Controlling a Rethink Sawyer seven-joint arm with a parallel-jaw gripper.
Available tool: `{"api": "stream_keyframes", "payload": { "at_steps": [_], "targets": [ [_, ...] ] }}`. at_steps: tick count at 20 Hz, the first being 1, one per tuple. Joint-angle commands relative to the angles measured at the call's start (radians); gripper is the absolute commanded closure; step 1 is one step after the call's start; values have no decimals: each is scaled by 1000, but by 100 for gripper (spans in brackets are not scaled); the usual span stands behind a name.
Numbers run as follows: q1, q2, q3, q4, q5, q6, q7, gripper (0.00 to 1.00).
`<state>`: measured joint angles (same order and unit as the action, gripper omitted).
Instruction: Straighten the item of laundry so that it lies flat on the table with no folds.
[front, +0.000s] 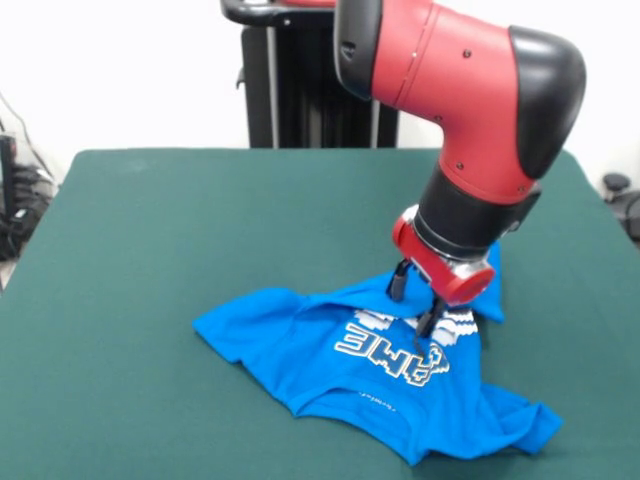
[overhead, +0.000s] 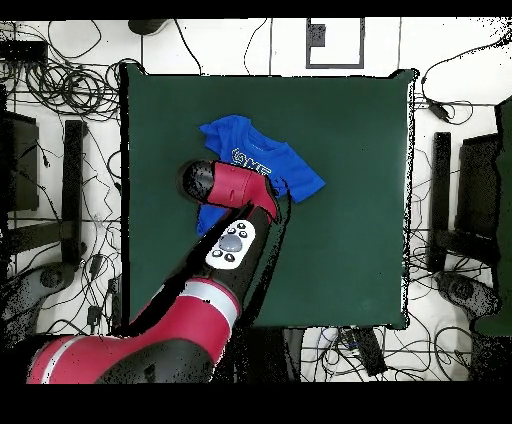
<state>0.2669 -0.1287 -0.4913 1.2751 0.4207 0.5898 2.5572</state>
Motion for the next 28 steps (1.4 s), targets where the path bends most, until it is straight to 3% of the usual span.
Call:
{"api": "stream_keyframes", "payload": {
  "at_steps": [1, 2, 3, 19, 28],
  "targets": [
    [5, 28, 86, 78, 31, -57, 206, 0],
    [3, 26, 87, 80, 29, -61, 202, 0],
    [1, 27, 86, 79, 26, -61, 199, 100],
    [-10, 26, 80, 62, 6, -30, 168, 100],
    [-26, -49, 117, 176, -29, -14, 81, 100]
  ]
}}
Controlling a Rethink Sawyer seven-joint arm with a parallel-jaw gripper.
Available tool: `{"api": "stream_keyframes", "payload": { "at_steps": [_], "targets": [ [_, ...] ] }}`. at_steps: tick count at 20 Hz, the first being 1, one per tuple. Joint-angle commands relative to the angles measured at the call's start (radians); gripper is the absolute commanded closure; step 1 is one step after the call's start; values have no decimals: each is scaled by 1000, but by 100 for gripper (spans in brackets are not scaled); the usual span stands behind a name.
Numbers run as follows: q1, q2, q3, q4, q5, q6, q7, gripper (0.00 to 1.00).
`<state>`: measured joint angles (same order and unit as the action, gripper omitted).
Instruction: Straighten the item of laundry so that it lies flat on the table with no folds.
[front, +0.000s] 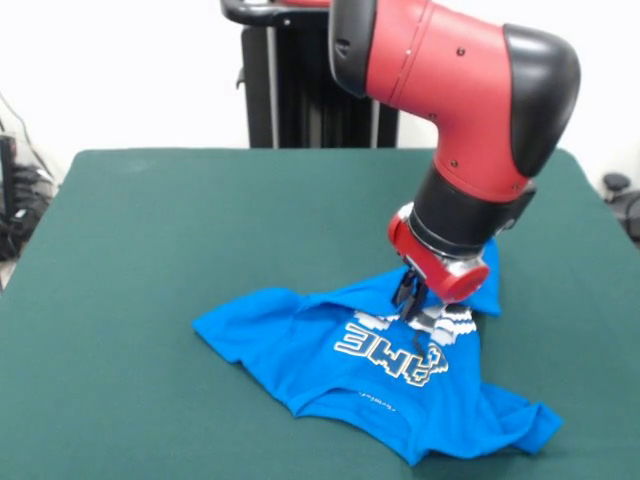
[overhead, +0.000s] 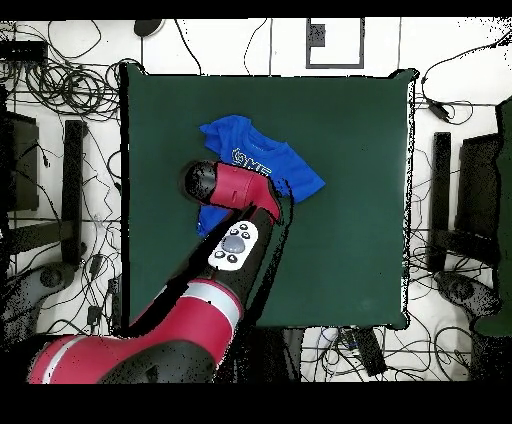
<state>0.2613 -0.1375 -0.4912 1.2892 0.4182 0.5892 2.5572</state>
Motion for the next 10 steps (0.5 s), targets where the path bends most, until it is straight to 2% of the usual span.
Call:
{"api": "stream_keyframes", "payload": {
  "at_steps": [1, 10],
  "targets": [
    [-25, -46, 119, 169, -30, -13, 70, 100],
    [-45, -72, 139, 198, -48, 15, 29, 100]
  ]
}}
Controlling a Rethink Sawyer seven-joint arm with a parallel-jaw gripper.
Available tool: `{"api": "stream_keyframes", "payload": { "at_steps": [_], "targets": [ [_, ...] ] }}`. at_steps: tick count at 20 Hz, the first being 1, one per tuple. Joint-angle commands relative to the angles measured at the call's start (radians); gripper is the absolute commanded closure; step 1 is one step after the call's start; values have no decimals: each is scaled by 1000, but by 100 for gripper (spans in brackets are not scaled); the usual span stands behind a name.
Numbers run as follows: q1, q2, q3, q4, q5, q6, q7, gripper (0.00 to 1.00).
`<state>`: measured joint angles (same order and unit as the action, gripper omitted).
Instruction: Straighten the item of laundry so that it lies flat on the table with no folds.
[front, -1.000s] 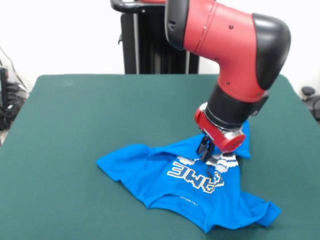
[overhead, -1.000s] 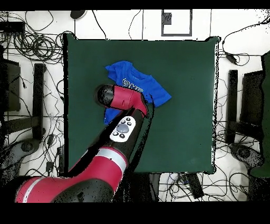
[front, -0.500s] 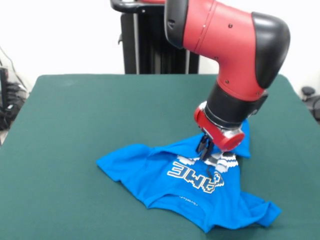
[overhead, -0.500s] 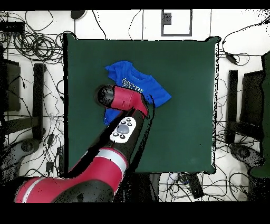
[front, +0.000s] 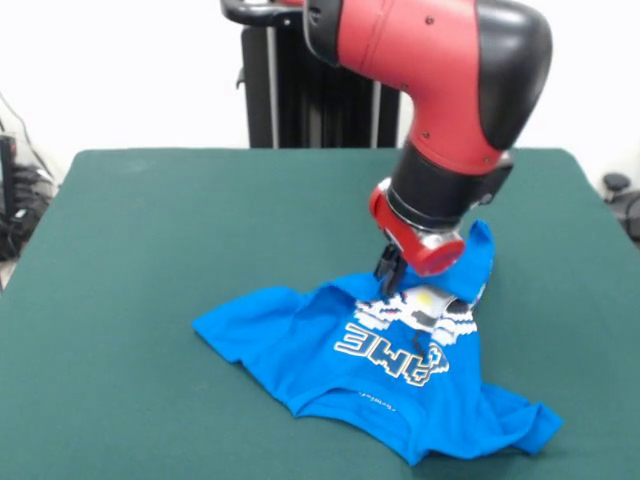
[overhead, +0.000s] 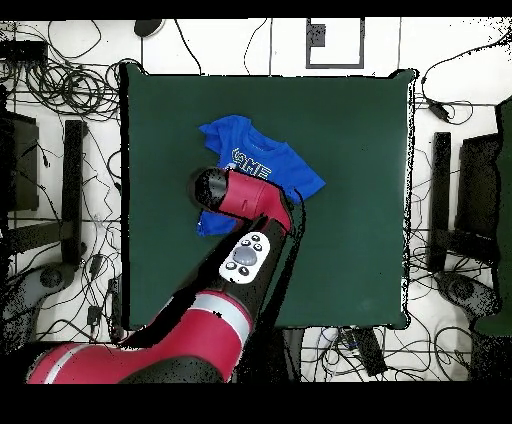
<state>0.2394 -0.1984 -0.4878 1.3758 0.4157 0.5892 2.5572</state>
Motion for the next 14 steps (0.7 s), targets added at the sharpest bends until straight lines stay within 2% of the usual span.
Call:
{"api": "stream_keyframes", "payload": {
  "at_steps": [1, 14],
  "targets": [
    [-26, -15, 138, 117, -49, 13, 25, 100],
    [-50, -30, 170, 135, -71, -4, 21, 100]
  ]
}}
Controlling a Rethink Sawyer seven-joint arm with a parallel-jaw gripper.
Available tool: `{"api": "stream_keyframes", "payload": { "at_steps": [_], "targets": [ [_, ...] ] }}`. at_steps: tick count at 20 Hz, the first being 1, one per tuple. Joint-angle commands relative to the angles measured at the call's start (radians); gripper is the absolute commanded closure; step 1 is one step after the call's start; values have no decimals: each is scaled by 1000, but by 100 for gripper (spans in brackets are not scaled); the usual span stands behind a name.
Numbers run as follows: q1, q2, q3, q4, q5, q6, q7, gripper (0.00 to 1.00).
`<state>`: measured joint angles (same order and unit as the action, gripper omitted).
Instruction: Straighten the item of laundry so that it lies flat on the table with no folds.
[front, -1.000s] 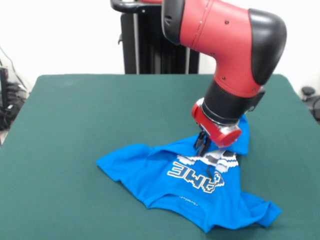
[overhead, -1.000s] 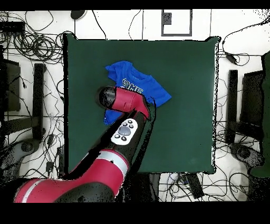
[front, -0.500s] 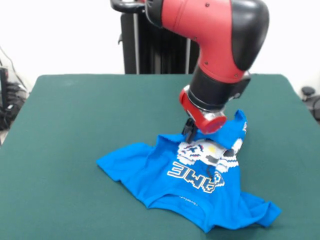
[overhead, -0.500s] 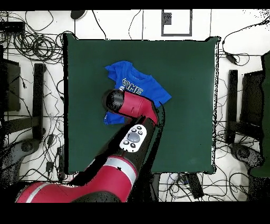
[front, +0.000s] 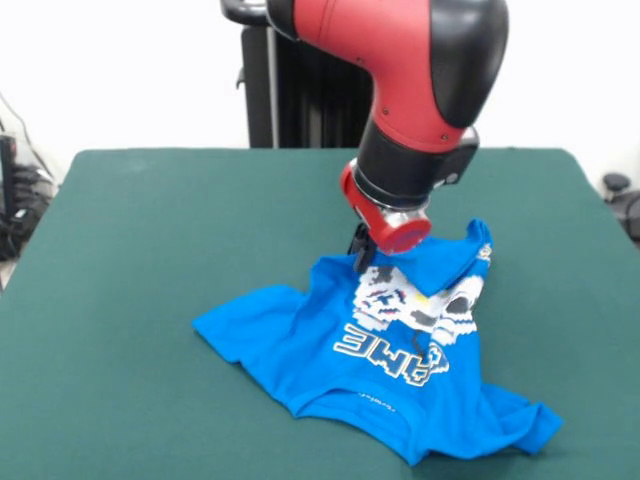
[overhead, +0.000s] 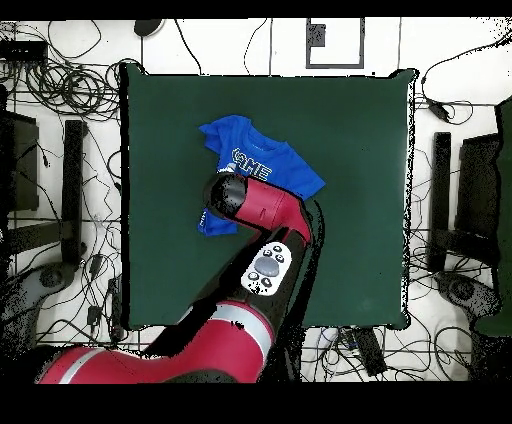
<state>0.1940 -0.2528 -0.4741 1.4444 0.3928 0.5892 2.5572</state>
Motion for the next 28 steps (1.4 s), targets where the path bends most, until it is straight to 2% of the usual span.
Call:
{"api": "stream_keyframes", "payload": {
  "at_steps": [1, 13, 28],
  "targets": [
    [-7, 23, 159, 69, -49, -5, 18, 100],
    [-40, -12, 198, 130, -78, -59, -32, 100],
    [-134, -64, 285, 230, -203, -189, -32, 100]
  ]
}}
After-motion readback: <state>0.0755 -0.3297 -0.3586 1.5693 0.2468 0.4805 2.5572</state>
